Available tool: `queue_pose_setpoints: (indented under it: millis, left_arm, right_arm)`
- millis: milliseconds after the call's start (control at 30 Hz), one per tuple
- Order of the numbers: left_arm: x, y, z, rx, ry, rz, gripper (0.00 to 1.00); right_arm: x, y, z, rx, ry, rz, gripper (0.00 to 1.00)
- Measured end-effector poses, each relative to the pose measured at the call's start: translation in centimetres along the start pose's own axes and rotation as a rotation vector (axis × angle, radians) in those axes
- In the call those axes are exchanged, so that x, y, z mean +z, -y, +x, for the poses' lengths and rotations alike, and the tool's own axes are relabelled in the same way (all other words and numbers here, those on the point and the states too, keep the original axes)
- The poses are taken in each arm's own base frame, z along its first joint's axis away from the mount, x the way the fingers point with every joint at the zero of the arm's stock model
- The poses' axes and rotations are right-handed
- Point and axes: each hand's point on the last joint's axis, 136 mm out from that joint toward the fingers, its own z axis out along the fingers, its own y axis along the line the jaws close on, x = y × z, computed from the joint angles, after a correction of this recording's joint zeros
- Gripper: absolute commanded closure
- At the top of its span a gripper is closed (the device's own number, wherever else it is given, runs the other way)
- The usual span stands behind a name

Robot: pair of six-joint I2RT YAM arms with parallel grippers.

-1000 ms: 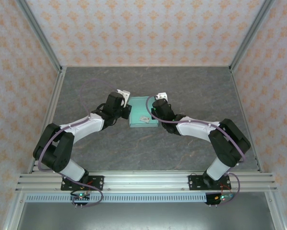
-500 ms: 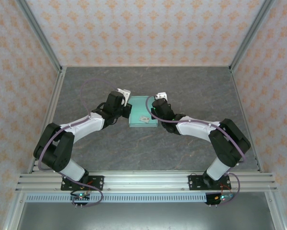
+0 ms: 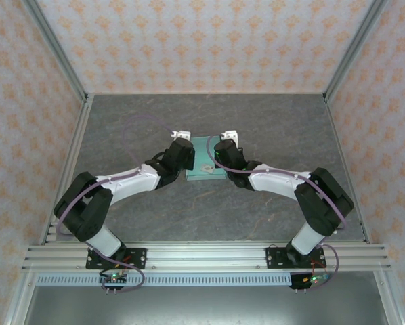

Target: Fold the paper box

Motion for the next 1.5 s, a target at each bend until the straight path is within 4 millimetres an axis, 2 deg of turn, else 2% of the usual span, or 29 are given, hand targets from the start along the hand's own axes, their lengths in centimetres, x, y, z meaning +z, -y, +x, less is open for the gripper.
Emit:
queue_pose_setpoints:
  millis: [467,1500]
  left_arm:
    - [-0.3,0.4,0.4,-0.091,0.063,-0.143,1.00]
    - [-1.0,1.0,2.2,-0.113,0.203,-0.213,1.00]
  right_arm:
    - [-0.1,0.0,0.1,0.001,-0.001,0.006,1.00]
    - [-0.1,0.3,1.5,-0.017,0.030,-0.011,1.00]
